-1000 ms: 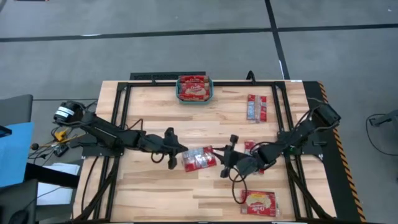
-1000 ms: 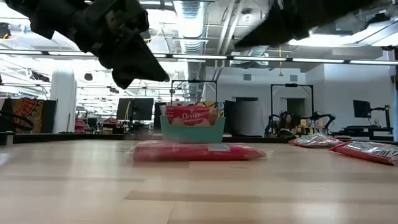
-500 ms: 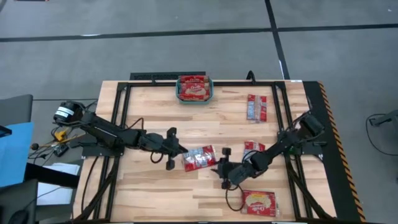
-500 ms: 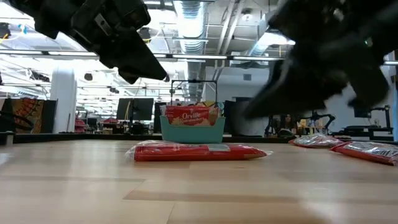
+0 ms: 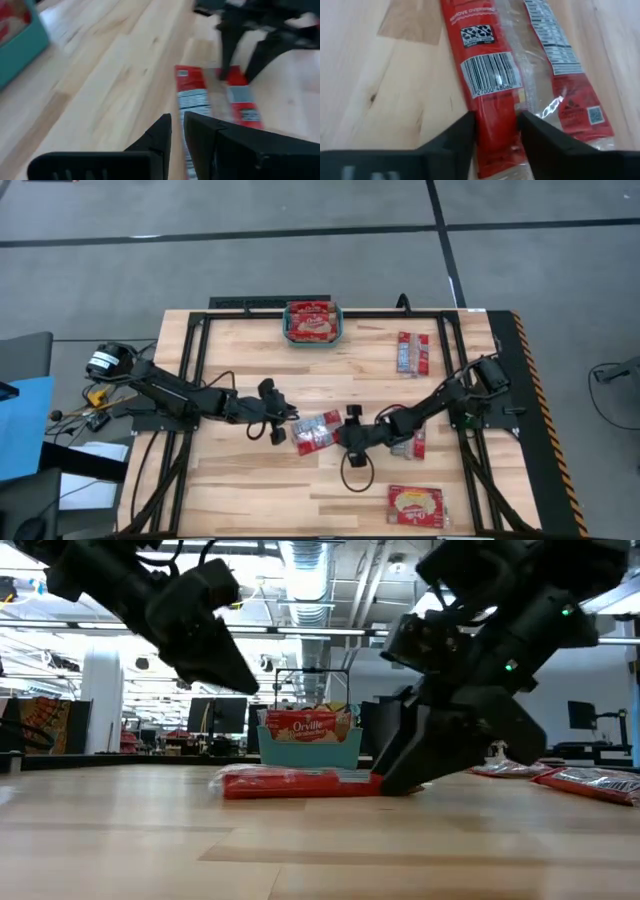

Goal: Sort popcorn bags into baskets
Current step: Put the red popcorn bag into the green basket

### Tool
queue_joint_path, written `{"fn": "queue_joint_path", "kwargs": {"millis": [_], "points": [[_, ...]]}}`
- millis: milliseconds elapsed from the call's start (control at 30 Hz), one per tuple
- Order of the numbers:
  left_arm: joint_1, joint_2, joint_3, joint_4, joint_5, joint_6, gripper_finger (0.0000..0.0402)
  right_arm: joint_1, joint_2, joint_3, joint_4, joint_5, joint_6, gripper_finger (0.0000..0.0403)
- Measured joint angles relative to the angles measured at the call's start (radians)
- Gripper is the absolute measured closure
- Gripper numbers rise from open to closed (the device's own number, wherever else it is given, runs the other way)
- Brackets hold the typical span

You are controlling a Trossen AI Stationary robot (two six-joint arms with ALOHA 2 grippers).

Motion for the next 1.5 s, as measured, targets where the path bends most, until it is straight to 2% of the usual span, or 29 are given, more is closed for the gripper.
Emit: {"fn": "queue_joint_path", "kwargs": {"millis": [200,233,333,400,533,633,800,967,1300,1400,1500], "points": [[0.001,0.000,0.000,-0.024,-0.025,0.052,0.0354,-0.016,-0.008,0.000,0.004,-0.057,-0.011,0.0374],[0.001,0.000,0.000,-0.023,-0.025,0.059,0.0354,-0.017,-0.028,-0.001,-0.002,-0.072,-0.013,0.0385],[0.001,0.000,0.000,-0.023,-0.025,0.103,0.0354,-0.032,-0.102,-0.004,-0.049,-0.131,0.053,0.0387],[-0.001,-0.005,0.000,-0.019,-0.026,0.149,0.0354,-0.060,-0.179,0.002,-0.070,-0.216,0.123,0.0392],[-0.021,-0.025,0.001,0.055,-0.068,0.220,0.0354,-0.155,-0.310,0.014,-0.088,-0.487,0.306,0.0396],[-0.047,-0.046,-0.001,0.113,-0.048,0.325,0.0354,-0.225,-0.354,0.011,-0.110,-0.696,0.408,0.0394],[-0.097,-0.068,0.002,0.207,-0.019,0.408,0.0344,-0.306,-0.367,0.012,-0.128,-0.862,0.449,0.0398],[-0.140,-0.081,0.001,0.189,-0.029,0.418,0.0286,-0.367,-0.352,0.011,-0.144,-0.926,0.468,0.0398],[-0.144,-0.074,0.000,0.058,-0.062,0.329,0.0115,-0.422,-0.384,0.014,-0.138,-0.925,0.441,0.0399],[-0.140,-0.074,0.000,0.072,-0.061,0.345,0.0082,-0.429,-0.384,0.014,-0.137,-0.933,0.441,0.0396],[-0.127,-0.074,0.000,0.079,-0.015,0.368,0.0070,-0.429,-0.384,0.014,-0.126,-0.941,0.440,0.0397]]}}
